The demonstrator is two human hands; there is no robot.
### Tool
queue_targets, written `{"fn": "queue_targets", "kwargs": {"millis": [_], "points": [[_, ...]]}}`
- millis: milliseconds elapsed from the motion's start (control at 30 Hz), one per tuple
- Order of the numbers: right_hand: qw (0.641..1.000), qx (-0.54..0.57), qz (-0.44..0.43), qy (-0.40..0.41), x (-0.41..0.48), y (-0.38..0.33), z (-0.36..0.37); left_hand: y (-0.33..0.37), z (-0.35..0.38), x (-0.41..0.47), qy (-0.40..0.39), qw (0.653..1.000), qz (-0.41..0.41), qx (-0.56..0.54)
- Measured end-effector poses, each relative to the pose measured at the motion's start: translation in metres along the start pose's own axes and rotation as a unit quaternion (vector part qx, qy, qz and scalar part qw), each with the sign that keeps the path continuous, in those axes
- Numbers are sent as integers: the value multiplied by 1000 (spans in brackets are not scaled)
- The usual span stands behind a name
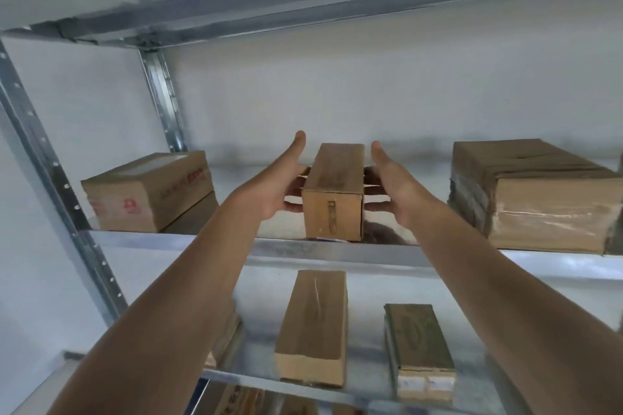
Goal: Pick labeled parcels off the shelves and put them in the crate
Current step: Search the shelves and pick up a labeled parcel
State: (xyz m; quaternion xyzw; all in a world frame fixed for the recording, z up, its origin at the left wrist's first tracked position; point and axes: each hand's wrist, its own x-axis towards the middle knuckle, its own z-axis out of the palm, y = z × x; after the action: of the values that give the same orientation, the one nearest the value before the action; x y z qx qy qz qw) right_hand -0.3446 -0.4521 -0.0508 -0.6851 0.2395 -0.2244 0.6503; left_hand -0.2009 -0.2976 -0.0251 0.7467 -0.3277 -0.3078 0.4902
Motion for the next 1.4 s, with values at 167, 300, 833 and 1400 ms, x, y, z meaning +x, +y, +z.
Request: {"fn": "queue_targets", "kwargs": {"millis": [167,300,833,1400], "points": [[993,71,-90,30,-9,-10,8,7,-4,-6,0,993,106,-50],[985,112,-131,28,-15,-12,15,9,-1,-13,-11,985,144,-97],[995,-3,-68,78,-41,-30,24,0,-11,-16,-50,982,110,-146],[989,83,-94,79,-36,-7,25,-18,-6,-17,-30,974,139,-175]]}}
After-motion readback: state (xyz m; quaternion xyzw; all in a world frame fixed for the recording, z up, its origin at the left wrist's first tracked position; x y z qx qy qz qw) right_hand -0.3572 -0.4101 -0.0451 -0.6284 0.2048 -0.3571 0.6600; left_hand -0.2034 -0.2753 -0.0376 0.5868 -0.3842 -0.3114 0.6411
